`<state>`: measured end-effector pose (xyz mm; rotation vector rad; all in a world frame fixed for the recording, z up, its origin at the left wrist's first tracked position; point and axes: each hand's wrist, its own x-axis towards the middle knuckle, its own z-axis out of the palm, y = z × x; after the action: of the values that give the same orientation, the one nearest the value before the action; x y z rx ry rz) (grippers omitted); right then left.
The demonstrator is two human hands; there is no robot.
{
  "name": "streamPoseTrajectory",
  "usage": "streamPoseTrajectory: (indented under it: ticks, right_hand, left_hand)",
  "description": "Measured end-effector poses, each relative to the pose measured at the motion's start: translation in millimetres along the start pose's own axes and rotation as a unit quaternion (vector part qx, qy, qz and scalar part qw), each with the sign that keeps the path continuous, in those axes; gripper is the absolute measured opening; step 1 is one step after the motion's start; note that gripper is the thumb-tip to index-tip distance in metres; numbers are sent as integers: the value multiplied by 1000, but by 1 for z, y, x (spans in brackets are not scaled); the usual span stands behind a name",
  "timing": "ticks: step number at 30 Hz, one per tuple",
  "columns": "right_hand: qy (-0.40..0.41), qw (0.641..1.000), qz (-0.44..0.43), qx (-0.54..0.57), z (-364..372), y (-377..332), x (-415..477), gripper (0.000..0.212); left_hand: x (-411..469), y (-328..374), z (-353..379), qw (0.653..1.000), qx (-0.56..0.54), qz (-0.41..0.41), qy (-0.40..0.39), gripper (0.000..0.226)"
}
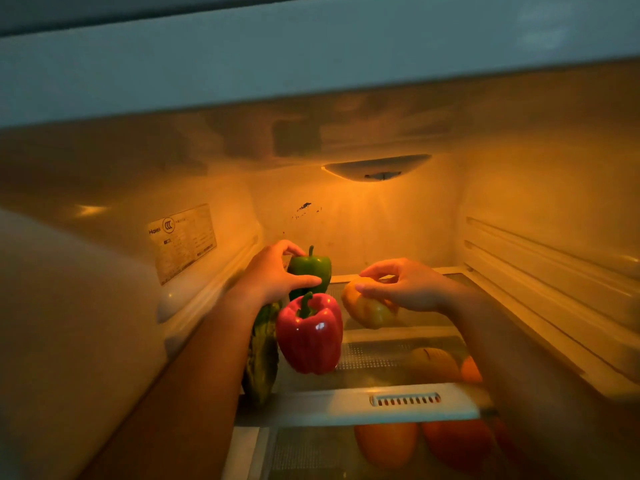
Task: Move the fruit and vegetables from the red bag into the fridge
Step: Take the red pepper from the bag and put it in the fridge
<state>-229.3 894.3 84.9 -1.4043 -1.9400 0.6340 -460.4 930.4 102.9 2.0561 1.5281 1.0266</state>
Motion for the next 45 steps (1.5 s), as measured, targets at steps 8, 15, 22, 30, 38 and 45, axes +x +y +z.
streamPoseTrajectory:
  ticks: [8,15,22,30,38,45]
  right_hand:
    - [47,999,-6,25,-4,-1,2,44]
    - [44,999,19,1,1,9,5,52]
    - [5,999,37,-21,2,5,3,71]
    - [12,999,50,-17,4,5,2,77]
    - [16,998,54,-17,5,6,-2,75]
    - [87,992,6,-96,1,-17,-13,66]
  left_hand:
    - [-2,5,-2,1000,-24,9,1,52]
    - [-6,4,-4,999,12,12,-50,75]
    - [-4,-2,-4,998,47,-13,-35,80]
    - [-1,3,-8,998,51,-15,-38,74]
    - [-13,24,-13,998,68,12,-11,58]
    - [-37,56,-28,997,62,52,14,45]
